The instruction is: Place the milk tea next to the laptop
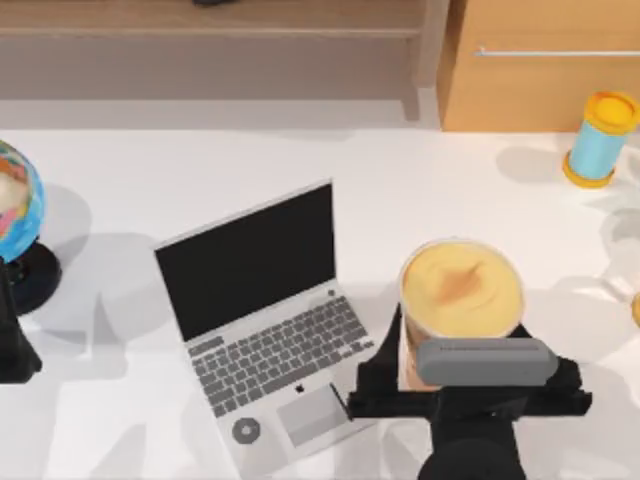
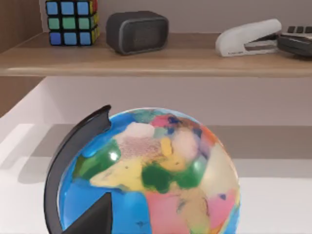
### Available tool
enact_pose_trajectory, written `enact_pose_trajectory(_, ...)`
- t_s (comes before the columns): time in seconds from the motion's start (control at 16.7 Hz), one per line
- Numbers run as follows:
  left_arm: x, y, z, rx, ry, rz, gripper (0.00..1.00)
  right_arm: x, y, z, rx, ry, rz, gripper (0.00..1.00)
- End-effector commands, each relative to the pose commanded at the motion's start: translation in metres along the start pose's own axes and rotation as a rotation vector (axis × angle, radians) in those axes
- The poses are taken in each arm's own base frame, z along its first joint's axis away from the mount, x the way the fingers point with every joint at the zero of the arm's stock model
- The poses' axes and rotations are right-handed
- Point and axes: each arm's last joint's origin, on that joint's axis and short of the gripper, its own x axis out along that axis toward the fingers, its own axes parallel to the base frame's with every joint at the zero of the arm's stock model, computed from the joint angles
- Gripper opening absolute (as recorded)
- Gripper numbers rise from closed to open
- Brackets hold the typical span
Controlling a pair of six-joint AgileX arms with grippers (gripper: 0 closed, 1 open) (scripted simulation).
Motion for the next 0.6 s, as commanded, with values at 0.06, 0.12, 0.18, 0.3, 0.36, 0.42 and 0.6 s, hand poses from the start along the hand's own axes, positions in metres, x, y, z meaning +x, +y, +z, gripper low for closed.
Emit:
enact_pose_trajectory(0.06, 0.0000, 0.0000, 0.0000, 0.000, 0.000, 0.000, 1.00, 0.0000, 0.0000, 0.0000, 0.000, 0.000, 0.000, 0.53)
enact_pose_trajectory(0.12, 0.0000, 0.0000, 0.0000, 0.000, 0.000, 0.000, 1.00, 0.0000, 0.0000, 0.0000, 0.000, 0.000, 0.000, 0.60)
enact_pose_trajectory(0.18, 0.0000, 0.0000, 0.0000, 0.000, 0.000, 0.000, 1.00, 0.0000, 0.0000, 0.0000, 0.000, 0.000, 0.000, 0.68)
enact_pose_trajectory(0.3, 0.0000, 0.0000, 0.0000, 0.000, 0.000, 0.000, 1.00, 0.0000, 0.0000, 0.0000, 0.000, 0.000, 0.000, 0.83)
enact_pose_trajectory(0.36, 0.0000, 0.0000, 0.0000, 0.000, 0.000, 0.000, 1.00, 0.0000, 0.0000, 0.0000, 0.000, 0.000, 0.000, 0.90)
enact_pose_trajectory(0.42, 0.0000, 0.0000, 0.0000, 0.000, 0.000, 0.000, 1.00, 0.0000, 0.0000, 0.0000, 0.000, 0.000, 0.000, 0.98)
enact_pose_trajectory(0.6, 0.0000, 0.0000, 0.0000, 0.000, 0.000, 0.000, 1.00, 0.0000, 0.0000, 0.0000, 0.000, 0.000, 0.000, 1.00)
